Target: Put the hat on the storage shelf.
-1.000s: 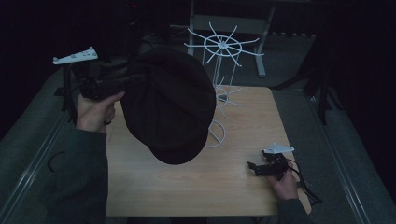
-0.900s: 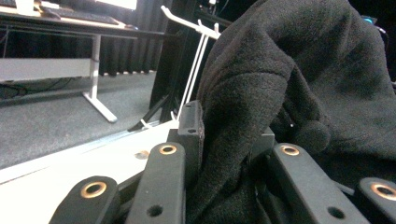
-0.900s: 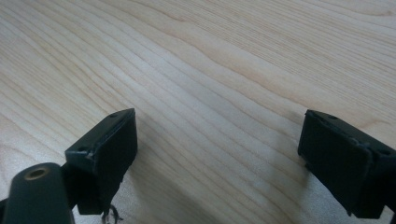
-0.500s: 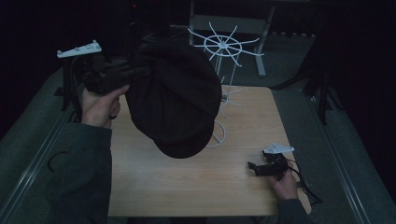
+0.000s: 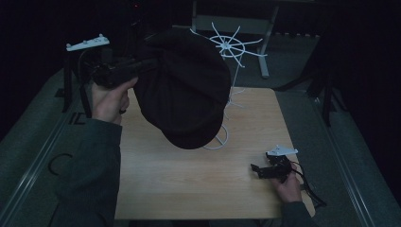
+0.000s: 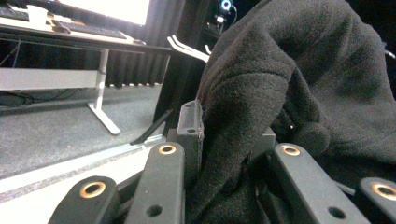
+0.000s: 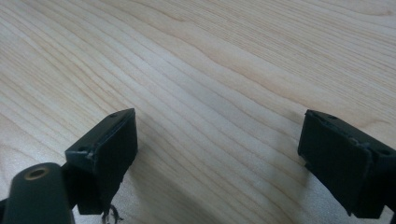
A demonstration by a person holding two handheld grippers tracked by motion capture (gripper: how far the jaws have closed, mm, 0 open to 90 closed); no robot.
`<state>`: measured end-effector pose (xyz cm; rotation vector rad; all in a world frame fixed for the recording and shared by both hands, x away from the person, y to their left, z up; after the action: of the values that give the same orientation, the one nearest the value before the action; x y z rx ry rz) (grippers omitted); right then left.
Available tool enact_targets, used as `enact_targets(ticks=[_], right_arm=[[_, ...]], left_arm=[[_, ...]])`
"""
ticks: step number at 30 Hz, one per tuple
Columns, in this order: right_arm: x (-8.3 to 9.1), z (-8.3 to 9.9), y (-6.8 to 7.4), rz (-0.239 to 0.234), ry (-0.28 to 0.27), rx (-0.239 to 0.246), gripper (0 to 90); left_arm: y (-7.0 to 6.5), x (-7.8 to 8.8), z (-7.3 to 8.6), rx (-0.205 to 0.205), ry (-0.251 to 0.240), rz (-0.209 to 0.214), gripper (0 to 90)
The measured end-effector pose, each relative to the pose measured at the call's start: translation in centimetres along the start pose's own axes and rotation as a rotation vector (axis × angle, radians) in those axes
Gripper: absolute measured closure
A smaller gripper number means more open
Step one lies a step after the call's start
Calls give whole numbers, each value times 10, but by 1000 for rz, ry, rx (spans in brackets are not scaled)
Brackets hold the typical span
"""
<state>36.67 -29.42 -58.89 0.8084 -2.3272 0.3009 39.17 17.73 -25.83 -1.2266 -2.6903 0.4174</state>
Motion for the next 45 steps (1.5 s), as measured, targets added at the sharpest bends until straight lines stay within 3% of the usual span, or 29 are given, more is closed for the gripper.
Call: enact_targets(ticks=[7, 12, 19, 21, 24, 37, 45], right_arm=[[0, 0, 0, 0, 0, 0, 118], [0, 0, 0, 0, 0, 0, 118], [0, 0, 0, 0, 1, 1, 118], [0, 0, 0, 0, 1, 1, 118], [0, 0, 0, 0, 0, 0, 118], [0, 0, 0, 1, -1, 2, 118], [0, 0, 0, 1, 0, 0, 118]], left_arm=[[3, -6, -5, 25, -42, -29, 748], [5, -10, -5, 33, -42, -51, 748], [13, -19, -4, 74, -55, -85, 746], [15, -23, -2, 93, -52, -118, 743], [18, -30, 4, 86, -20, -173, 741], [19, -49, 22, 47, 99, -204, 712], [23, -53, 27, 49, 130, -207, 675]])
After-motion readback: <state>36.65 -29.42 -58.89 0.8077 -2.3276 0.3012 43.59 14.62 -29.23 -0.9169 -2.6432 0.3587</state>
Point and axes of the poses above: each handheld gripper's, and its own axes: x roughly backward along the jaws, z roughly out of its underside, y roughly to its left, the point moved 4 cm from there along -x, roughly forward along the jaws, and after that the axes turned 4 degrees about -y, right-handed, at the moved point
